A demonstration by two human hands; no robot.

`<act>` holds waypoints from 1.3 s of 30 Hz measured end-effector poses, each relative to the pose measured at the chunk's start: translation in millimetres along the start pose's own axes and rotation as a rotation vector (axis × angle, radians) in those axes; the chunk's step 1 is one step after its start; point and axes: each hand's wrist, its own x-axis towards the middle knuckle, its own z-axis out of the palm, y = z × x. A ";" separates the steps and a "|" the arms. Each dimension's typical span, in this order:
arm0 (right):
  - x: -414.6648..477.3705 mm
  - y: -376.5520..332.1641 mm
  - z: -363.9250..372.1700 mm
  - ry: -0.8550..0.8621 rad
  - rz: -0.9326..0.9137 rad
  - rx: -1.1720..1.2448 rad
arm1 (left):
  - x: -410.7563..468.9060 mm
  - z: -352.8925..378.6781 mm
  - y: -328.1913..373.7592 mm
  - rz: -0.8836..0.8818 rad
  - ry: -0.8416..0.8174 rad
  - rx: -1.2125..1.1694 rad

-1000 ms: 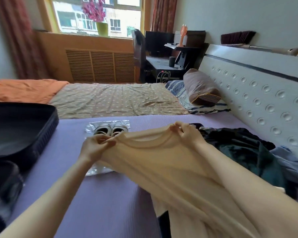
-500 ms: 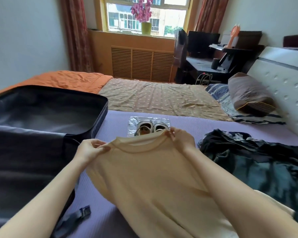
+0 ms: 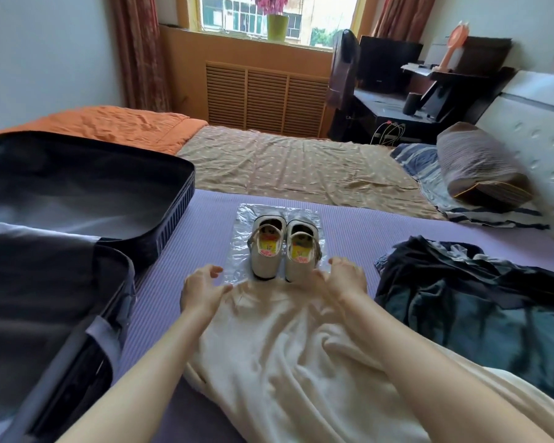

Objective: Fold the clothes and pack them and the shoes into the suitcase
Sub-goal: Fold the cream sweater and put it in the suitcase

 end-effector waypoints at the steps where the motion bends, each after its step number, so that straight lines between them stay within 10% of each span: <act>1: -5.8 2.2 2.7 0.008 -0.037 0.030 | -7.8 1.4 -0.9 0.020 -0.006 0.005; 14: -269.9 52.0 23.8 0.205 -0.650 0.220 | -214.0 7.3 -51.7 0.496 -0.135 -0.041; 22: -303.5 46.7 47.7 0.435 -0.590 0.060 | -240.3 7.7 -45.7 0.519 -0.079 -0.044; 31: -235.2 54.8 -9.1 0.194 0.002 0.214 | -224.3 12.2 -32.2 0.472 -0.066 0.046; 39: -229.0 55.9 10.2 0.233 -0.087 0.155 | -199.7 24.6 -35.0 0.520 -0.006 0.243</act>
